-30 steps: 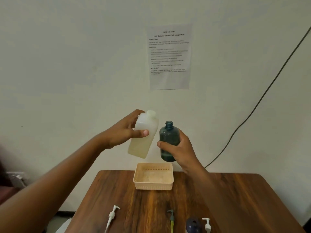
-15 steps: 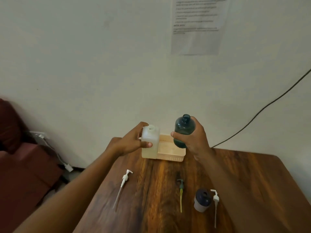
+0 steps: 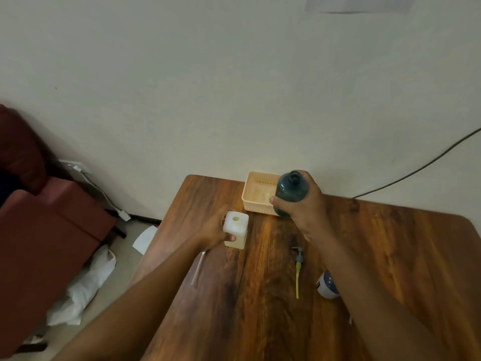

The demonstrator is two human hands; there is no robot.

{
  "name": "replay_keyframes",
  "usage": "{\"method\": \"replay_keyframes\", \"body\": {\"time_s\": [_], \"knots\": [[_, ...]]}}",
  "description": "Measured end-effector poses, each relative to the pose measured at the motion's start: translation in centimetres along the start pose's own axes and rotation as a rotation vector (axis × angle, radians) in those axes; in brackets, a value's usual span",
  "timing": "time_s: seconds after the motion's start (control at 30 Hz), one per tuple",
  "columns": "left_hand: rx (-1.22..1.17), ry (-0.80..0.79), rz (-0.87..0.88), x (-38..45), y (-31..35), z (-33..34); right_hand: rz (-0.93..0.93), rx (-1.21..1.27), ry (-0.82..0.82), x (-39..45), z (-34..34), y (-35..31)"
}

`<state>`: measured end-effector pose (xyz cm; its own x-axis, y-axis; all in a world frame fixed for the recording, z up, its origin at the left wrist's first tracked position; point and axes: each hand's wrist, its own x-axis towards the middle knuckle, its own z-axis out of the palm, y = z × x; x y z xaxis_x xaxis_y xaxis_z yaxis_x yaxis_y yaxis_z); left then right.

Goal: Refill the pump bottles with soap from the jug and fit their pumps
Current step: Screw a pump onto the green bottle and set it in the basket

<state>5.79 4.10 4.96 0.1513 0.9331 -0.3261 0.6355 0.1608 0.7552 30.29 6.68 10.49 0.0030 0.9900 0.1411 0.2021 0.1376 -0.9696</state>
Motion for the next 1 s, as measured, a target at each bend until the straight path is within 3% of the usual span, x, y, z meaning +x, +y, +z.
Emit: {"method": "replay_keyframes", "body": {"time_s": [0.37,0.8,0.87,1.0], "knots": [[-0.109,-0.038,-0.156,2.5,-7.9,2.7,0.059,0.006,-0.013,0.1,1.8,4.0],[-0.208,-0.099,-0.085,3.5,-9.4,2.5,0.084,0.028,0.005,-0.2,1.6,6.3],[-0.108,-0.03,-0.057,4.4,-8.0,2.7,0.1,0.027,0.027,-0.5,0.4,6.7],[0.0,0.175,0.165,6.8,-4.0,4.4,0.121,0.006,0.083,-1.2,-2.6,7.5]]}}
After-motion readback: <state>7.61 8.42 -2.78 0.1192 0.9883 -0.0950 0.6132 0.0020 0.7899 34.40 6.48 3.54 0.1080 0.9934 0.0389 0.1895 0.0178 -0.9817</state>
